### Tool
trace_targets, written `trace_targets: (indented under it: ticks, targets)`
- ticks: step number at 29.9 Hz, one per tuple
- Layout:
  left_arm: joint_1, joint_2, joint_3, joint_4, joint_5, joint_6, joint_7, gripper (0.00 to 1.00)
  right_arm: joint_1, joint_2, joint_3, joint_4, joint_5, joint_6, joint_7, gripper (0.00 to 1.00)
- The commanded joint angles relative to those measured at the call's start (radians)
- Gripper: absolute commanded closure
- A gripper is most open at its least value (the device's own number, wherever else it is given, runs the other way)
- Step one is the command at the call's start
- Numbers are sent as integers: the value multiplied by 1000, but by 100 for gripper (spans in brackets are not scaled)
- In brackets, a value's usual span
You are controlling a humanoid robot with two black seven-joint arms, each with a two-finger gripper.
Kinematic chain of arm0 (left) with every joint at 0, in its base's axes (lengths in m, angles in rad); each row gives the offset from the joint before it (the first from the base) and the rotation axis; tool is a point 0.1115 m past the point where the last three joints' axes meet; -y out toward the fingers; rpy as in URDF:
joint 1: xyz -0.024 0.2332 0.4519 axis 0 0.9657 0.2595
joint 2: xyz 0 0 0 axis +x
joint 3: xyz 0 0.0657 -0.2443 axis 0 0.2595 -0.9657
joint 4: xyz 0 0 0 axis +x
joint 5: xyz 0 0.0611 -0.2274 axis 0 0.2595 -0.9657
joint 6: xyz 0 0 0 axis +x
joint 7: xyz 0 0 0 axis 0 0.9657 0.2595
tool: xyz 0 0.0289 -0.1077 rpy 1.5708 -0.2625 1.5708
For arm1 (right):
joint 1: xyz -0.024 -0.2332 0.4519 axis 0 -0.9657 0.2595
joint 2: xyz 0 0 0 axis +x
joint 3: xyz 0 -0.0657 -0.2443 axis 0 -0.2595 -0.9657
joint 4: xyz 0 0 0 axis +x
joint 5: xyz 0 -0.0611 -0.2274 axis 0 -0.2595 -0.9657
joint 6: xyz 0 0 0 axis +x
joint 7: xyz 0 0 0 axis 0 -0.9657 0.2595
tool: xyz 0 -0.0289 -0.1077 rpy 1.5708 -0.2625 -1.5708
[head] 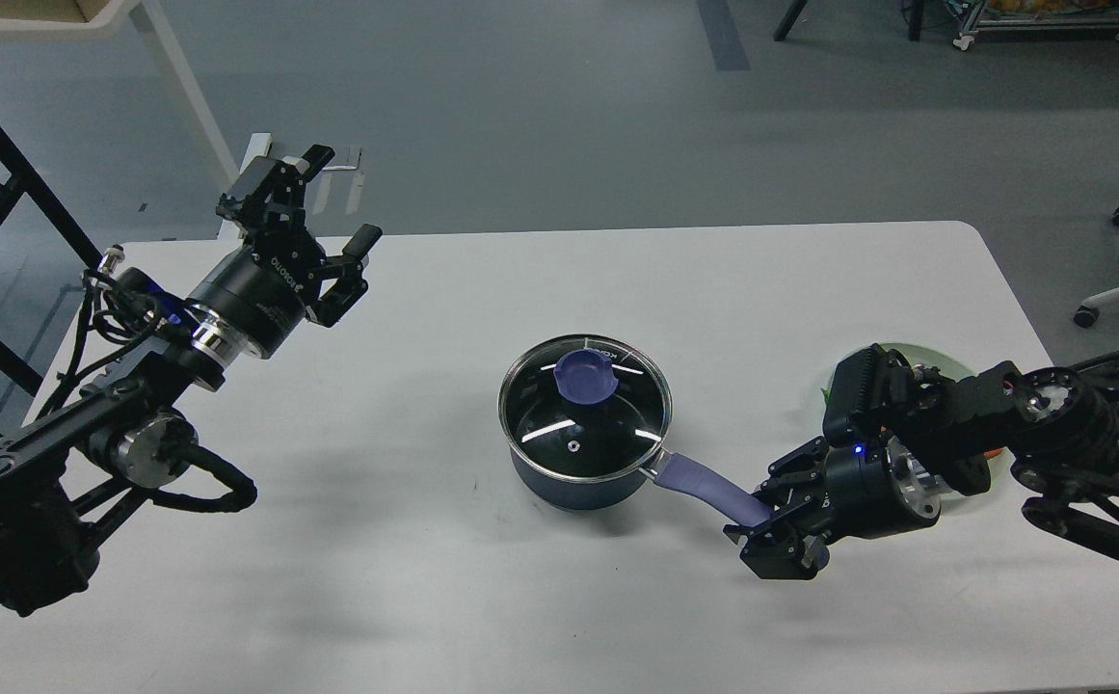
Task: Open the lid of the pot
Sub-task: 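Reach the left gripper over the pot to the purple lid knob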
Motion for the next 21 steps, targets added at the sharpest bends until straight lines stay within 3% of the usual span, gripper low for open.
trace_targets:
  ticks: [1, 9, 17, 21]
  targets:
    - [-47, 10, 5, -4, 313, -10, -11, 1, 0, -2, 1, 0, 0, 0, 0, 70]
    - [-216, 13, 77, -37, 978, 31, -11, 1, -2, -2, 1, 0, 1, 0, 0, 70]
    - [-418, 16, 489, -75, 1181, 249, -11, 1, -2, -5, 1, 0, 1, 1, 0, 70]
    - [-457, 2, 571, -72, 1276, 283, -11, 1, -2, -8, 1, 0, 1, 1, 0, 70]
